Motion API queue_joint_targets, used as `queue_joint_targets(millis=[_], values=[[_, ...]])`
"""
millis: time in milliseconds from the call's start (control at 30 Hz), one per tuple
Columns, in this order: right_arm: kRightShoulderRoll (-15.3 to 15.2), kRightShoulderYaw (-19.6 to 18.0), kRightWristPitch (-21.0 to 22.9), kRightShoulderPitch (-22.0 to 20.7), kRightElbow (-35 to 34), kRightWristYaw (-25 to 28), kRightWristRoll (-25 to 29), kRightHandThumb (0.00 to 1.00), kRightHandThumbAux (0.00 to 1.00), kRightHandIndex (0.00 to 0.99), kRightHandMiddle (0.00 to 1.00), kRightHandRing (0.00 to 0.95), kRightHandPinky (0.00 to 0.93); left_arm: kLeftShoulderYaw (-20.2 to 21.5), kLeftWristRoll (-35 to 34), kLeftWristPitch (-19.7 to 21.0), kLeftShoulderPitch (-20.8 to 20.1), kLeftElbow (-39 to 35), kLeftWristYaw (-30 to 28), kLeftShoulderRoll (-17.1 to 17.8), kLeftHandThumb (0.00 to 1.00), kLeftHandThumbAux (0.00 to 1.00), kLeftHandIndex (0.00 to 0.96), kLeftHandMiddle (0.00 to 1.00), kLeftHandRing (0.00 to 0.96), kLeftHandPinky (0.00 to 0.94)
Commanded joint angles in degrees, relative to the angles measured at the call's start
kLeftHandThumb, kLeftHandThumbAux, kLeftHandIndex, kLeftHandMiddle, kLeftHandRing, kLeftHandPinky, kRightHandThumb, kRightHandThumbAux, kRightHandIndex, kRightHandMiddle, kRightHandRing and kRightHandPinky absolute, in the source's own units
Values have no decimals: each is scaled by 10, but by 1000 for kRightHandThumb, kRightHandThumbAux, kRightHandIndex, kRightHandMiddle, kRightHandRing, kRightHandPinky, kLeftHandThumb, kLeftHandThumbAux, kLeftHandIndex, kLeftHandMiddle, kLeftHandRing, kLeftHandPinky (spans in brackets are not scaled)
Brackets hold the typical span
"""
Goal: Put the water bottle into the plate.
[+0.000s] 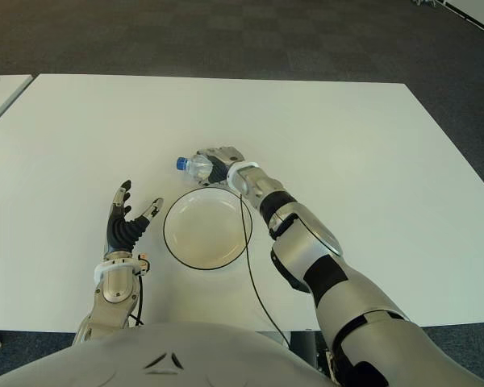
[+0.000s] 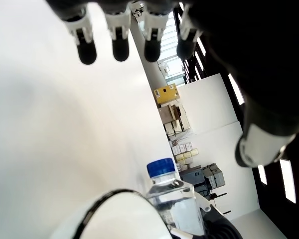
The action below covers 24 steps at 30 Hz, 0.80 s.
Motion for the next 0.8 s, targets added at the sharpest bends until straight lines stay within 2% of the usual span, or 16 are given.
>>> queue_joint_targets(millis=[33, 167, 300, 800], values=[[-3, -2, 3, 24, 16, -3, -2, 337, 545, 112, 234, 320, 412, -37, 3, -1, 7, -10, 10, -44, 207, 630, 63, 73, 78, 109], [-1, -10, 3, 26, 19, -11, 6, 340, 545, 139, 256, 323, 391, -35, 0, -6, 6, -8, 11, -44, 211, 633, 63, 74, 79, 108], [2, -19, 8, 27, 21, -11, 13, 378, 550, 217, 298, 332, 377, -34, -3, -9, 6, -6, 10, -44, 210, 623, 62, 75, 81, 112], [4, -28, 11, 27, 18, -8, 12, 489, 568, 342, 426, 436, 470, -29, -6, -21, 7, -3, 9, -42, 222, 606, 66, 81, 84, 116]])
